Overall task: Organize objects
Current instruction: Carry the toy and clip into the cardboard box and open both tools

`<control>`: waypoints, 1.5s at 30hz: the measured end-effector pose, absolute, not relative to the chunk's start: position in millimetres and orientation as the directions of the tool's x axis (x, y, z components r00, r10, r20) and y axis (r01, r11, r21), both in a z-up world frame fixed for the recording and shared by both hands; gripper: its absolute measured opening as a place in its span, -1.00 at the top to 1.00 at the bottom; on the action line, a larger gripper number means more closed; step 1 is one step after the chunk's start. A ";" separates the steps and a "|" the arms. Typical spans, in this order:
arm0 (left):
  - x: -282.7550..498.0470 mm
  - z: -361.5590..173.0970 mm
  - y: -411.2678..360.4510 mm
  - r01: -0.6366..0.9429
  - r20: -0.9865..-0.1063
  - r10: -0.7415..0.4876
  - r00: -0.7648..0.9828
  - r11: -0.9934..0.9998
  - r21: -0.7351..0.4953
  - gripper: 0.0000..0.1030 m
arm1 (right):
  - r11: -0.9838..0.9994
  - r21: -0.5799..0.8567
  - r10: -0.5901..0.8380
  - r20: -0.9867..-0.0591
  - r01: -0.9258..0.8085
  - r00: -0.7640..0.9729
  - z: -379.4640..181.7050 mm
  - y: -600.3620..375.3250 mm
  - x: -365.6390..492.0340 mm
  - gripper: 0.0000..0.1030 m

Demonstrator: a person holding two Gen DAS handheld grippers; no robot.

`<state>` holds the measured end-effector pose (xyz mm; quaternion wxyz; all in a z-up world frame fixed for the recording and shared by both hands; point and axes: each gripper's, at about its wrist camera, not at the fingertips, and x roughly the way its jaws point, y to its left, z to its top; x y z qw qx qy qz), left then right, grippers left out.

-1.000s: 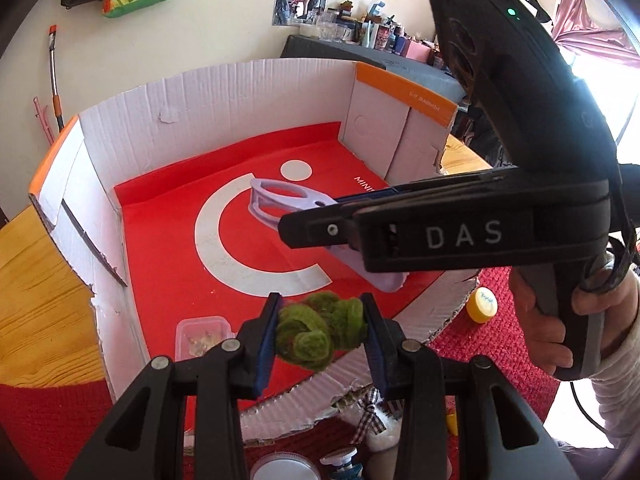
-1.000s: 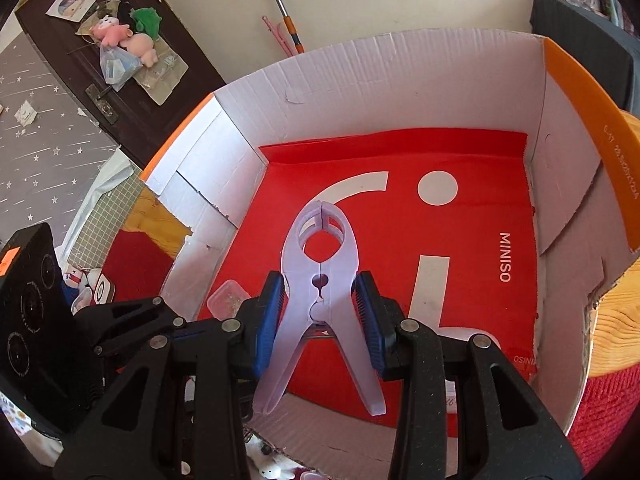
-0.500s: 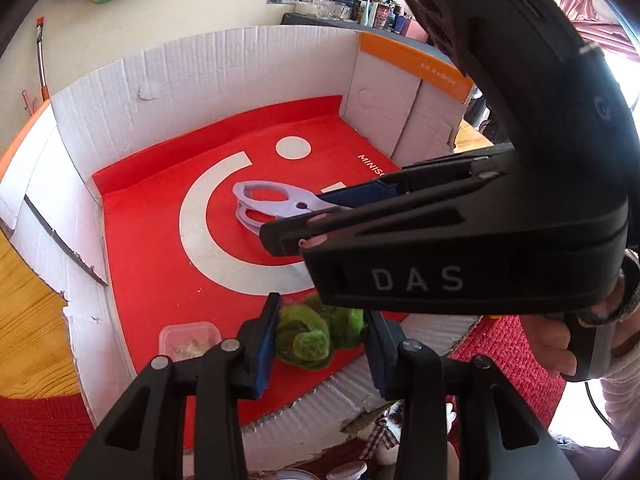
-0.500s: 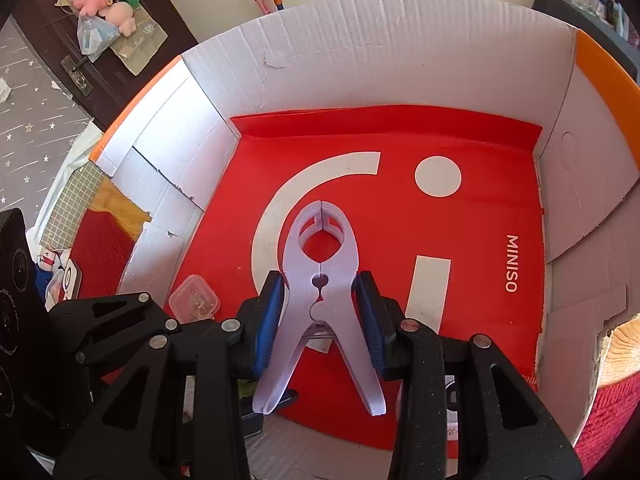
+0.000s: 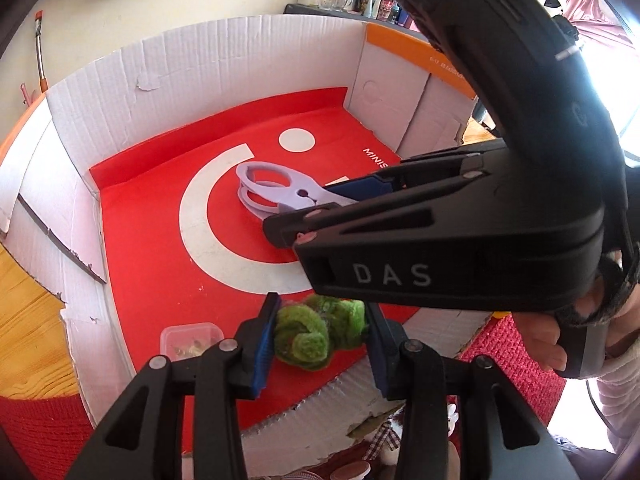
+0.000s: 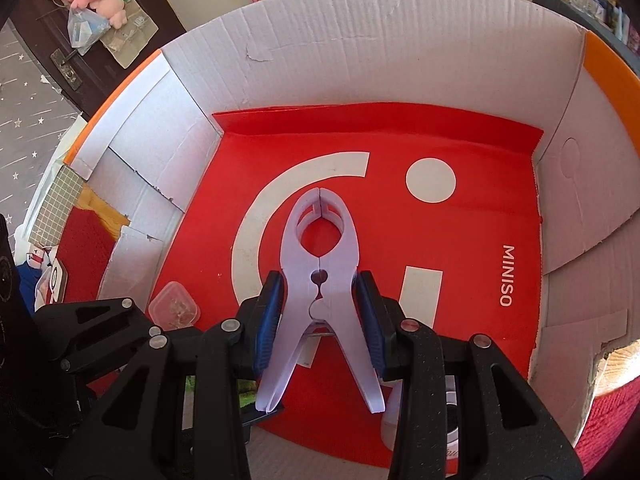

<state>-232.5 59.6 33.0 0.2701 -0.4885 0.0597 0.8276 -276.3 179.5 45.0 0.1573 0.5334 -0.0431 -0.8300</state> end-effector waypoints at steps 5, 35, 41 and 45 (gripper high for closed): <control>-236.2 32.4 61.7 -0.500 -0.847 0.383 -0.368 -0.850 -0.167 0.17 | -0.951 0.208 -0.285 -0.879 0.229 -0.383 45.6 176.2 -275.9 0.29; -245.9 28.1 28.2 -0.502 -0.842 0.385 -0.378 -0.850 -0.163 0.07 | -0.953 0.119 -0.226 -0.893 0.280 -0.389 47.6 169.6 -269.9 0.01; -245.3 26.9 19.5 -0.500 -0.842 0.383 -0.381 -0.851 -0.160 0.05 | -0.952 0.123 -0.229 -0.892 0.280 -0.388 47.3 170.4 -268.6 -0.02; -243.6 26.9 10.8 -0.498 -0.840 0.384 -0.384 -0.852 -0.161 0.04 | -0.952 0.130 -0.234 -0.892 0.276 -0.386 47.3 172.2 -266.2 -0.02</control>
